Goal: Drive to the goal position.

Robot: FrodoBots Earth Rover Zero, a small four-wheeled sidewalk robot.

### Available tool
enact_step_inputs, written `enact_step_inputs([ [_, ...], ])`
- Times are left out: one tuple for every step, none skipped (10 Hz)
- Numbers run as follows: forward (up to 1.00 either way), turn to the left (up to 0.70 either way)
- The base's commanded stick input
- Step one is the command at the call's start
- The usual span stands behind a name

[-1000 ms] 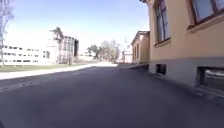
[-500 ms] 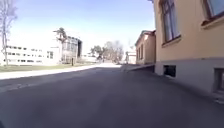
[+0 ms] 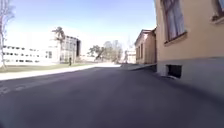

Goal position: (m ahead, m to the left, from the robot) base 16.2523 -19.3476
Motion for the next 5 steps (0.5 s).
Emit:
enact_step_inputs([
  [0.85,0.00],
  [0.85,0.00],
  [0.85,0.00],
  [0.85,0.00],
  [0.85,0.00],
])
